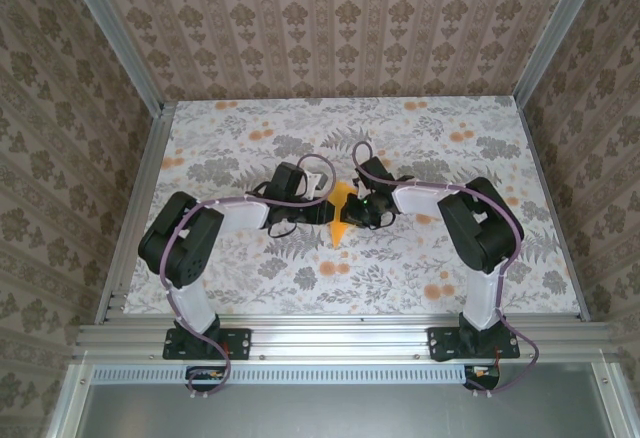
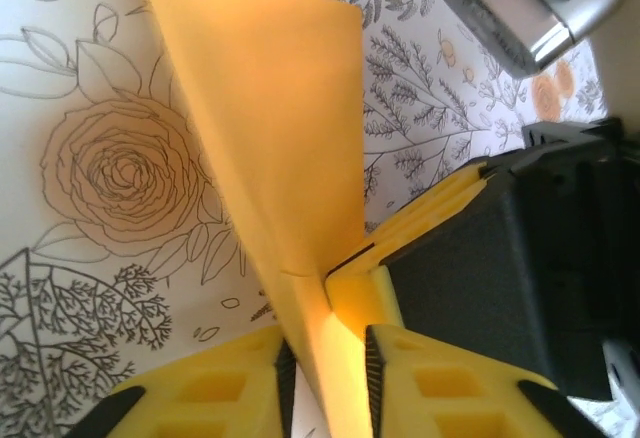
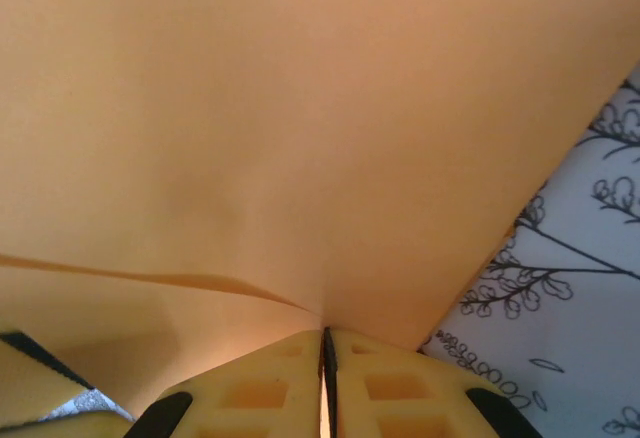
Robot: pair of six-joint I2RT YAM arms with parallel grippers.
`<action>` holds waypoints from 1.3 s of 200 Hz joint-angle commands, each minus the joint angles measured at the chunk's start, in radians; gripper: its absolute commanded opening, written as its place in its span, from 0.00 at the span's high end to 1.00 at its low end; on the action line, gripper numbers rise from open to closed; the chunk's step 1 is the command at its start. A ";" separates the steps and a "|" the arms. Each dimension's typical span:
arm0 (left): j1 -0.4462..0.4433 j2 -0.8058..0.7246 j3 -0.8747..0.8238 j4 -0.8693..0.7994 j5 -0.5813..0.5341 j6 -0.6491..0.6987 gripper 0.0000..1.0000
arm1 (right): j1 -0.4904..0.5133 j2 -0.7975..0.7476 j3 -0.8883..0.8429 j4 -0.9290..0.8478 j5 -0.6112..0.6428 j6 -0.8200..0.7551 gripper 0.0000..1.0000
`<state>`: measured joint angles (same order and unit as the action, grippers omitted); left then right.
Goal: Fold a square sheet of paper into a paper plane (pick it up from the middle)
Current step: Fold the wing for the fifth time at the center of the table.
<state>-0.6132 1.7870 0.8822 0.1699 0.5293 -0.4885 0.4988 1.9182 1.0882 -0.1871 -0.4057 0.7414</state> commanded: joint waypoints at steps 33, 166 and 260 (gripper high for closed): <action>-0.009 -0.028 -0.146 0.210 0.015 -0.228 0.65 | -0.018 0.013 -0.069 0.067 0.007 0.087 0.87; -0.074 -0.080 -0.221 0.216 -0.086 -0.271 0.79 | -0.020 -0.024 -0.132 0.115 0.085 0.279 0.87; -0.089 -0.100 -0.161 0.029 -0.177 -0.017 0.97 | -0.049 -0.140 -0.152 0.157 0.011 0.248 0.78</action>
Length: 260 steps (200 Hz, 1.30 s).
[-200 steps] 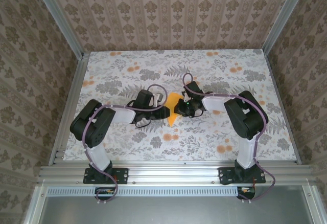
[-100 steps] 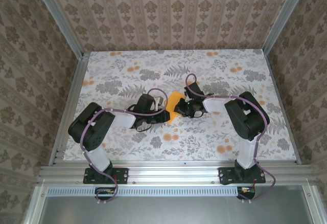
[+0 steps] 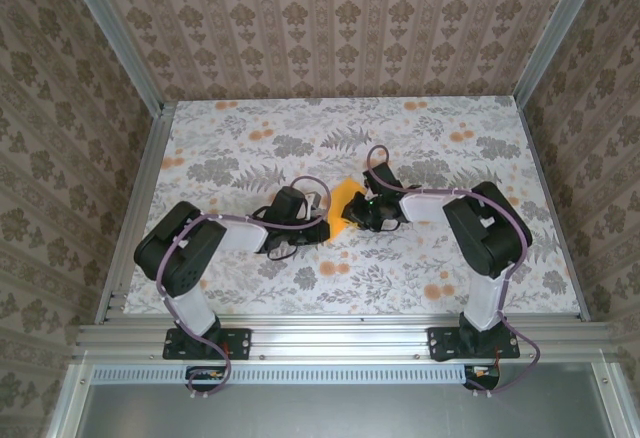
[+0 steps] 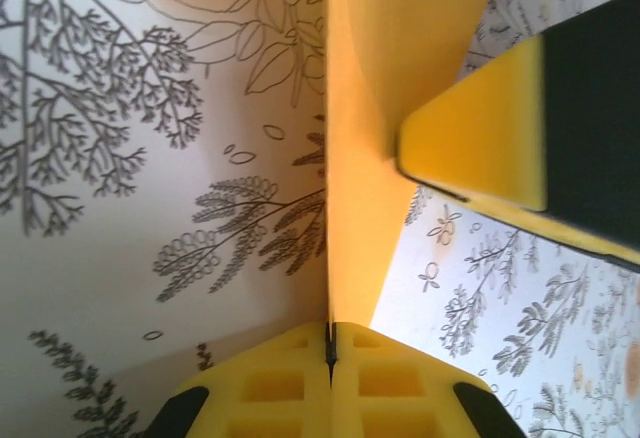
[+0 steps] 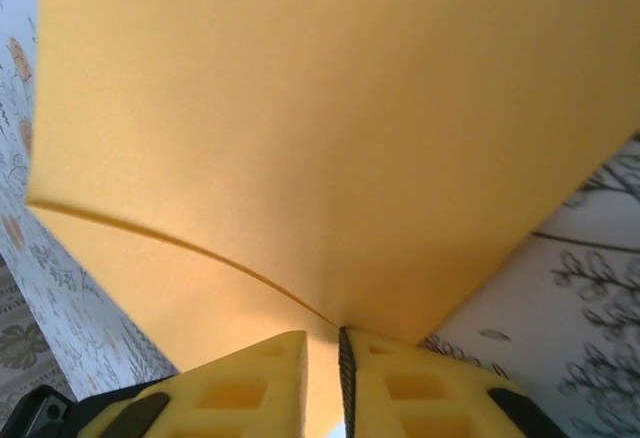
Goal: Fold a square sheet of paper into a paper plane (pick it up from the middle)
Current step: Fold the wing for the fifth time at the center of the table.
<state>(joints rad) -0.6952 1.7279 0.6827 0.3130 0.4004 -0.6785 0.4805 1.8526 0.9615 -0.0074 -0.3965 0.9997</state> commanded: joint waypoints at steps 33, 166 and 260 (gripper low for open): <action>-0.012 -0.047 0.065 -0.190 -0.086 0.351 0.98 | -0.049 -0.140 -0.037 0.002 -0.032 0.003 0.70; -0.101 -0.036 0.095 -0.224 -0.286 0.650 1.00 | -0.045 -0.022 0.131 -0.074 -0.096 0.165 0.38; -0.155 -0.030 0.118 -0.258 -0.405 0.712 1.00 | -0.011 0.077 0.267 -0.286 -0.054 0.107 0.48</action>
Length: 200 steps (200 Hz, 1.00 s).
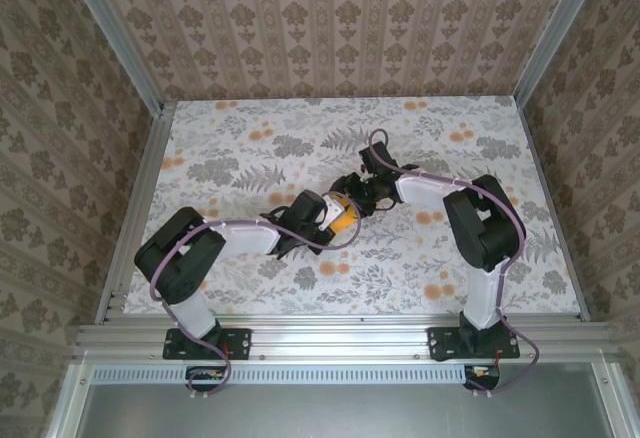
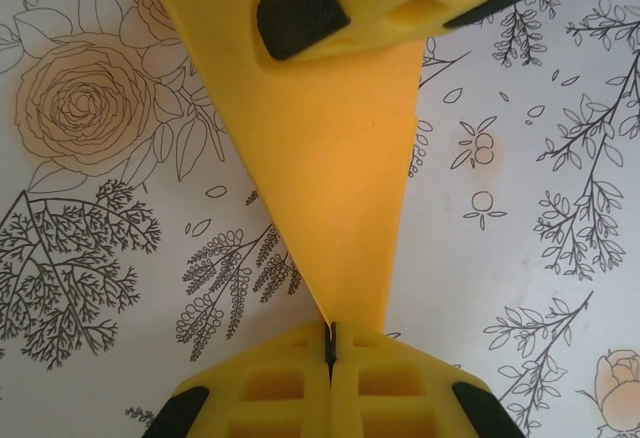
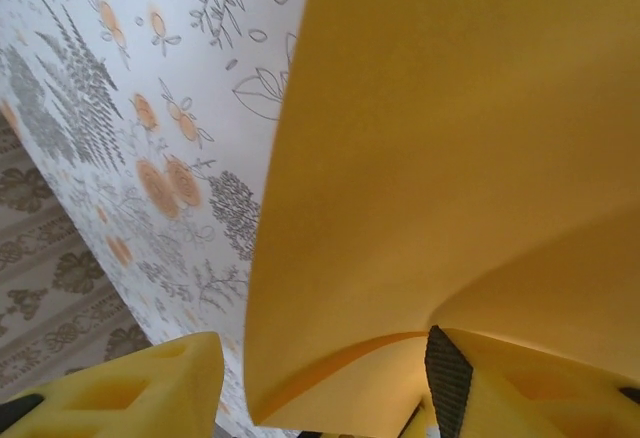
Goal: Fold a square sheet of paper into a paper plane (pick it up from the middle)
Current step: Fold the wing for the fifth time at the center of the table.
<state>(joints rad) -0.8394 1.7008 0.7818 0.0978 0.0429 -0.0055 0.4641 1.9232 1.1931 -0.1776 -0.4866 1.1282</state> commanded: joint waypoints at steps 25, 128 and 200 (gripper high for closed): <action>-0.015 -0.007 0.020 -0.045 -0.062 0.040 1.00 | 0.005 -0.033 0.045 -0.185 0.138 -0.065 0.55; -0.015 -0.011 0.026 -0.050 -0.080 0.023 1.00 | 0.024 -0.056 0.053 -0.201 0.153 -0.093 0.78; 0.046 -0.108 0.021 -0.121 0.067 -0.143 0.64 | 0.015 -0.067 -0.016 -0.075 0.089 -0.208 0.95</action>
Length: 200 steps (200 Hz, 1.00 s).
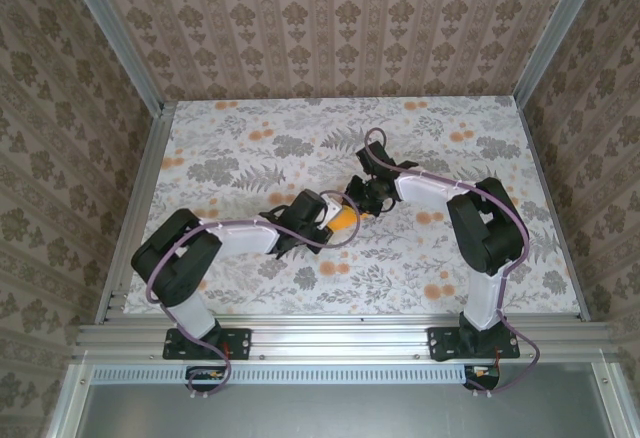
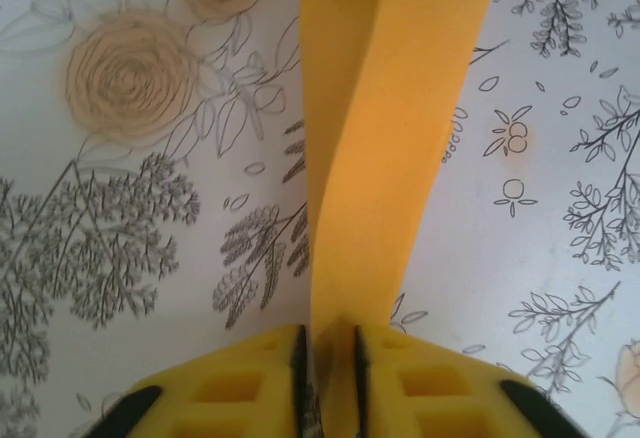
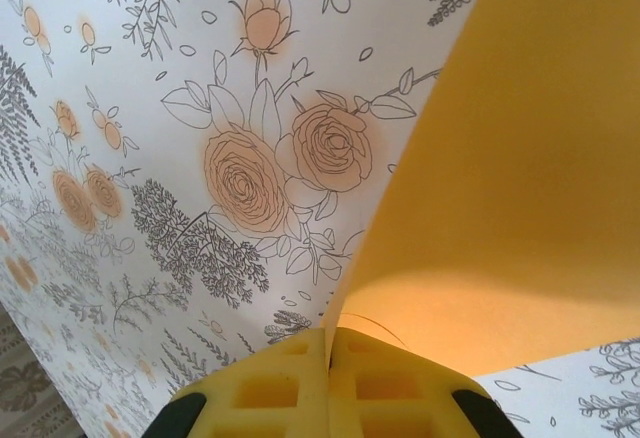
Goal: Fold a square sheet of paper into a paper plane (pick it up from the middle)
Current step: Fold the wing for the fifth time at the center of the table.
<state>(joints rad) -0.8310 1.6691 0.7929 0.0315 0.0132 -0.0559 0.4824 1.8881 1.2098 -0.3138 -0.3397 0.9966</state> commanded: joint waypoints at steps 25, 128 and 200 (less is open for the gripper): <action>0.109 -0.139 -0.026 -0.025 0.262 -0.207 0.44 | -0.010 -0.040 -0.067 0.121 -0.141 -0.172 0.95; 0.229 -0.070 -0.148 0.281 0.543 -0.598 0.46 | -0.082 -0.092 -0.241 0.346 -0.317 -0.363 0.94; 0.180 -0.027 -0.118 0.276 0.571 -0.606 0.56 | -0.116 -0.091 -0.315 0.430 -0.342 -0.411 0.95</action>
<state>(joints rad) -0.6376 1.6100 0.6445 0.2901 0.5468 -0.6453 0.3805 1.8256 0.9272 0.0593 -0.6456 0.6247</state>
